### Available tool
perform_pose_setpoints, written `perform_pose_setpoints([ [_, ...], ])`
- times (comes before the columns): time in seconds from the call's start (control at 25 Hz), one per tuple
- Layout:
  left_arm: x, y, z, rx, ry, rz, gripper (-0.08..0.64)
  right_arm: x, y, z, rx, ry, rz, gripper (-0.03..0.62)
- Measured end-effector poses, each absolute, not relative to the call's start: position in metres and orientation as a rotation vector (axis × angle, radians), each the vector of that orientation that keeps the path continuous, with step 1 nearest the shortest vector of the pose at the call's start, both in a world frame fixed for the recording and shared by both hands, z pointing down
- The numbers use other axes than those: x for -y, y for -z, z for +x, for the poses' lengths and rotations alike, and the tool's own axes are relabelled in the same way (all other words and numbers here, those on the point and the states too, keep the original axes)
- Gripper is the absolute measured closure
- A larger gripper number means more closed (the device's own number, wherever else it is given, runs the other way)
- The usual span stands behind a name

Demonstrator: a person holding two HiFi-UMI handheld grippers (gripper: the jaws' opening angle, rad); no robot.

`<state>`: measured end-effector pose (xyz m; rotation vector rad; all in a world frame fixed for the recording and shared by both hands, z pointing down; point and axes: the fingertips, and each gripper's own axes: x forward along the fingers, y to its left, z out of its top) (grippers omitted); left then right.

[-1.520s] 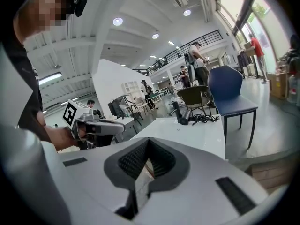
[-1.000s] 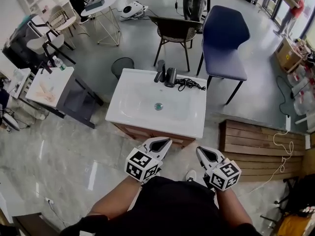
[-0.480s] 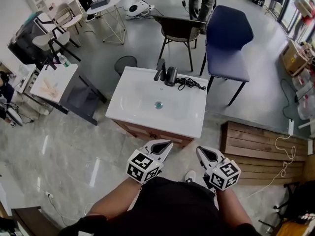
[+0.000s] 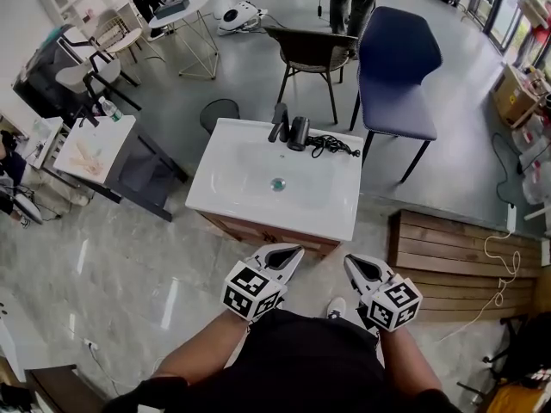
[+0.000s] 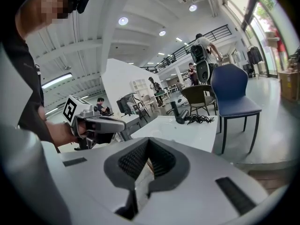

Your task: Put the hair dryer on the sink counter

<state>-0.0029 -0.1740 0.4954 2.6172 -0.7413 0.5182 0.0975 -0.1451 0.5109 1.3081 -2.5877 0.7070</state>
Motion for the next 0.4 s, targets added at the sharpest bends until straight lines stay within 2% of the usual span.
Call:
perform_pose_setpoints([
  [0.4, 0.1791, -0.4936, -0.0057, 0.743, -0.515, 2.62, 0.56, 0.1509, -0.5115, 0.0977, 2.582, -0.715, 1.318, 0.591],
])
